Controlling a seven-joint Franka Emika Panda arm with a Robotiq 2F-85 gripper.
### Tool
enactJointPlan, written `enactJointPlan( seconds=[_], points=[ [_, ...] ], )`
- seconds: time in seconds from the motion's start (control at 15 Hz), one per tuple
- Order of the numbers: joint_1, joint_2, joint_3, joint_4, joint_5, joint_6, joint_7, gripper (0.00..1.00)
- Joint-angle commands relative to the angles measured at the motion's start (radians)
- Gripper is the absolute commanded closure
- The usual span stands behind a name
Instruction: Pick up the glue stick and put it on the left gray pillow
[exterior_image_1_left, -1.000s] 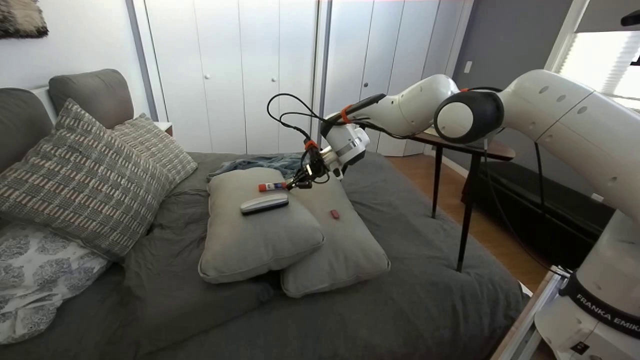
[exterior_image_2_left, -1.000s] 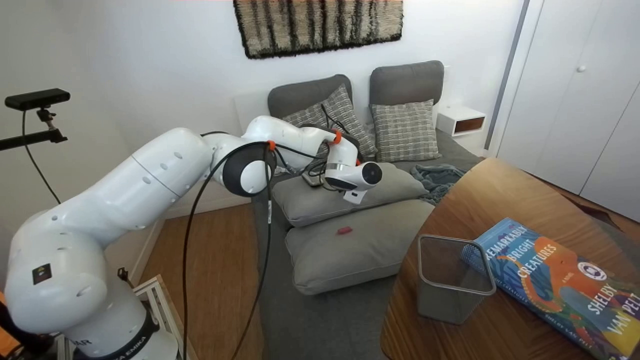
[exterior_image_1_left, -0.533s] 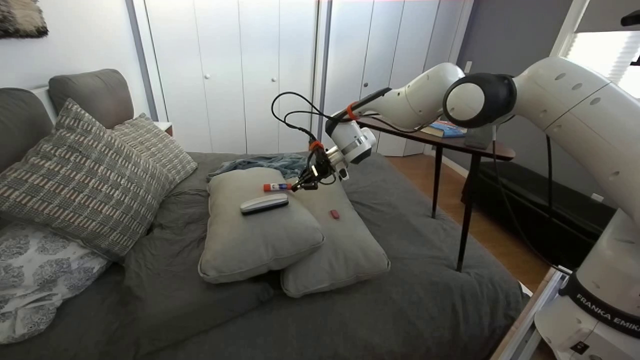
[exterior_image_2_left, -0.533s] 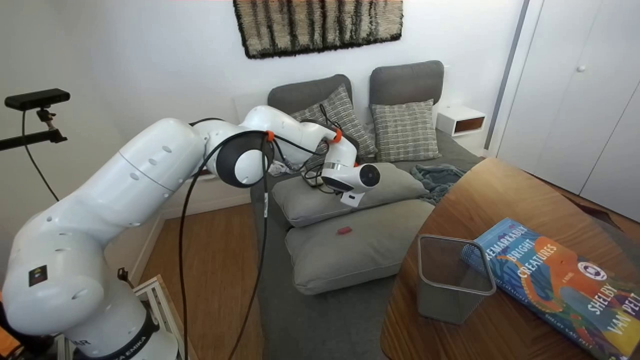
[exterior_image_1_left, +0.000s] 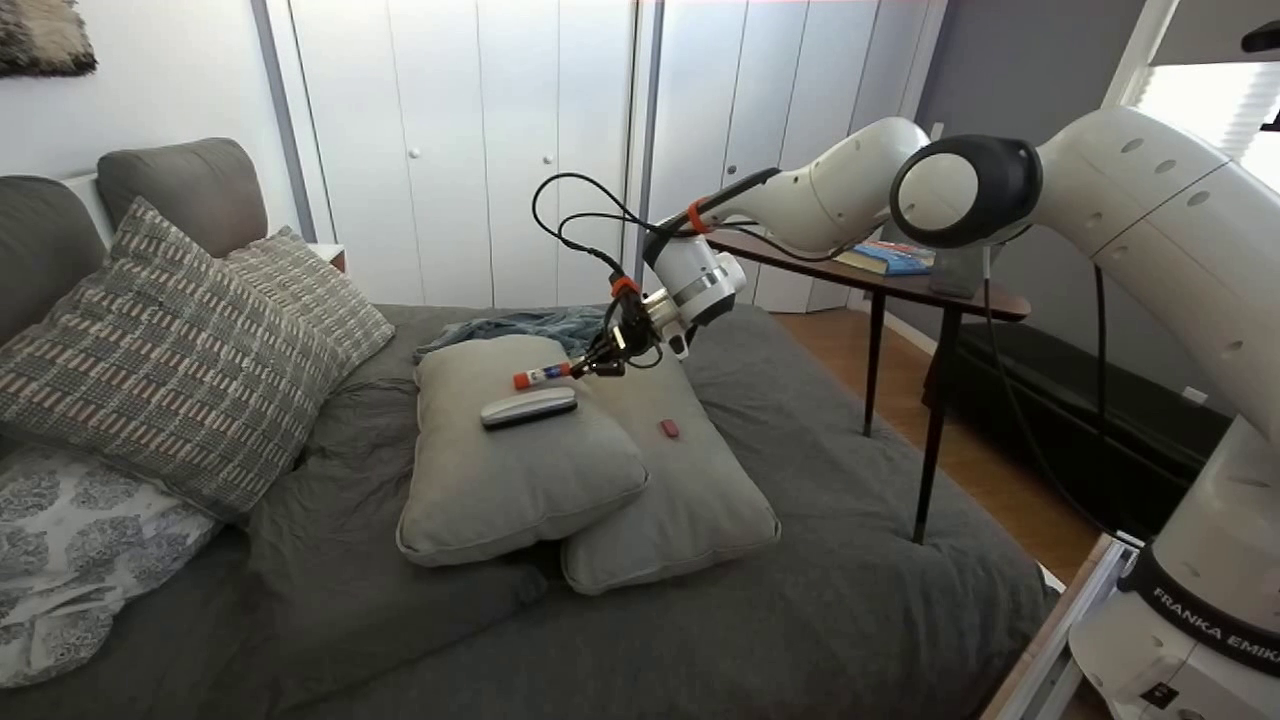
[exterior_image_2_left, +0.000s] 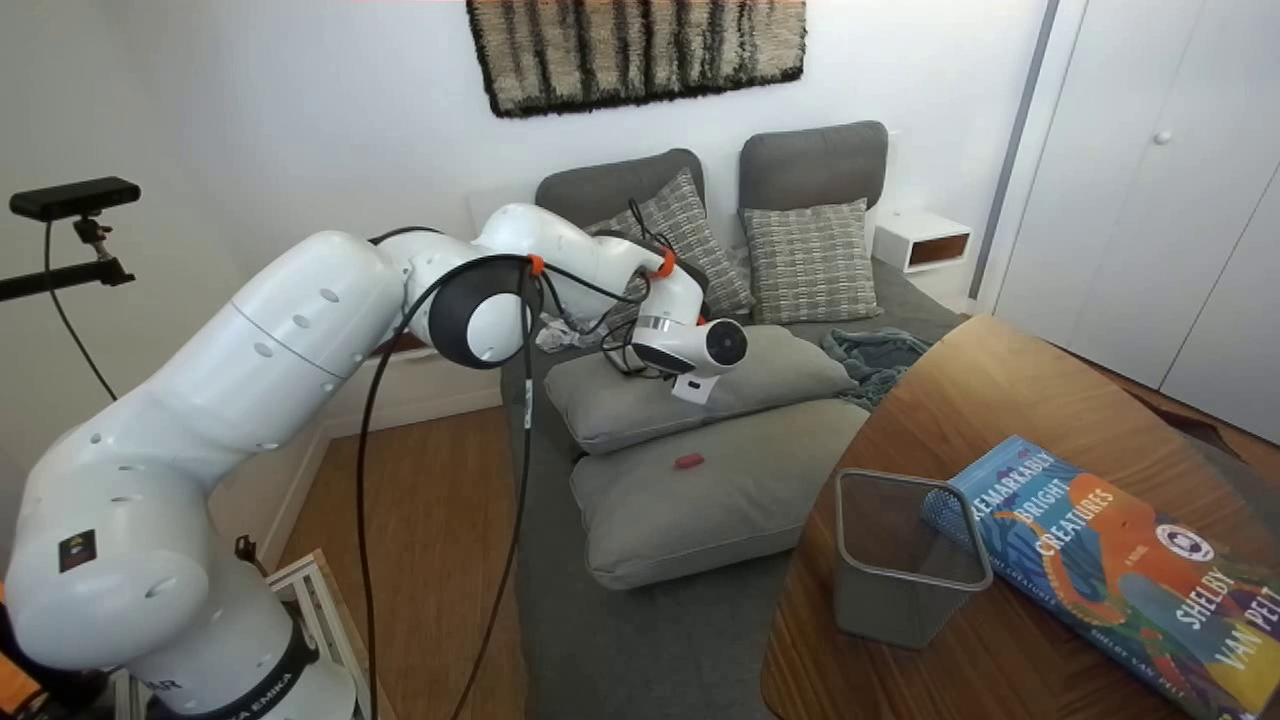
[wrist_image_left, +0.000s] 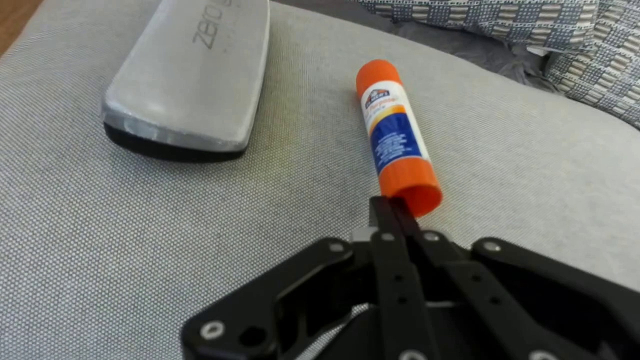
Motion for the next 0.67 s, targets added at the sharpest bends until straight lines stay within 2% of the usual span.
enactJointPlan(
  seconds=[0.0,0.27,0.33,0.4,0.47,0.6],
  points=[
    [0.005,-0.020,0.012,-0.021,0.035,0.029,-0.009,0.99],
    [0.005,-0.018,0.009,-0.021,0.046,0.032,0.004,0.99],
    [0.005,-0.019,0.007,-0.022,0.045,0.028,0.010,0.96],
    [0.005,-0.019,0.006,-0.022,0.043,0.028,0.013,0.71],
    [0.004,-0.018,0.003,-0.021,0.038,0.020,0.025,0.70],
    [0.002,-0.019,0.000,-0.022,0.031,0.012,0.041,0.58]
  ],
)
